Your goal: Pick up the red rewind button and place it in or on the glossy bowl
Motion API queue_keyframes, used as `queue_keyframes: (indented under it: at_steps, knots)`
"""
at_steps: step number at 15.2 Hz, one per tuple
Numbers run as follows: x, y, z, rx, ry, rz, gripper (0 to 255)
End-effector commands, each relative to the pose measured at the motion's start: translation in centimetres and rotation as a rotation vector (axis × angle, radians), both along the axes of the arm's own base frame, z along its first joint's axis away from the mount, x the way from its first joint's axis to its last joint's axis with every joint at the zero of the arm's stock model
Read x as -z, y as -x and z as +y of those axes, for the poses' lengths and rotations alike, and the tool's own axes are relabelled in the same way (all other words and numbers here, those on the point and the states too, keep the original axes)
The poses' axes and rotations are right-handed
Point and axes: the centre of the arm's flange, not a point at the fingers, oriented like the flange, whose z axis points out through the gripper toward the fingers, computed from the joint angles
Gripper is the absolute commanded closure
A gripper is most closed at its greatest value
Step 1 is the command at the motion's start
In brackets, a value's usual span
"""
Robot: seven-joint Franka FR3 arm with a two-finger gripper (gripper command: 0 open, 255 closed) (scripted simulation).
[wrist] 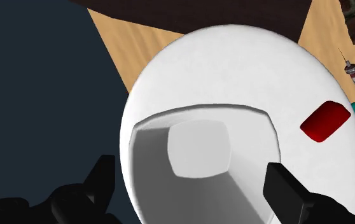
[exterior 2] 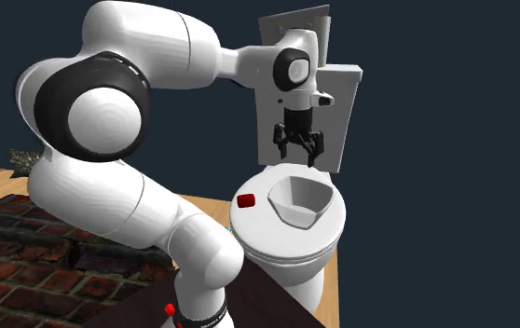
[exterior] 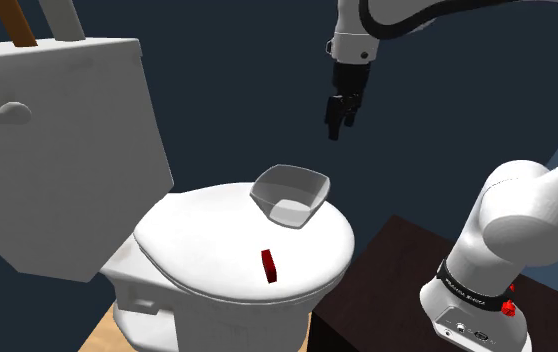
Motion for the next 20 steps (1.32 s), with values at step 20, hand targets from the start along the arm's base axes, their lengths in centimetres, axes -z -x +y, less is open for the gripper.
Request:
queue_keyframes:
  at_steps: [20]
  knots:
    - [18.3, -2.5, 20.1, -0.504, -0.012, 0.028, 0]
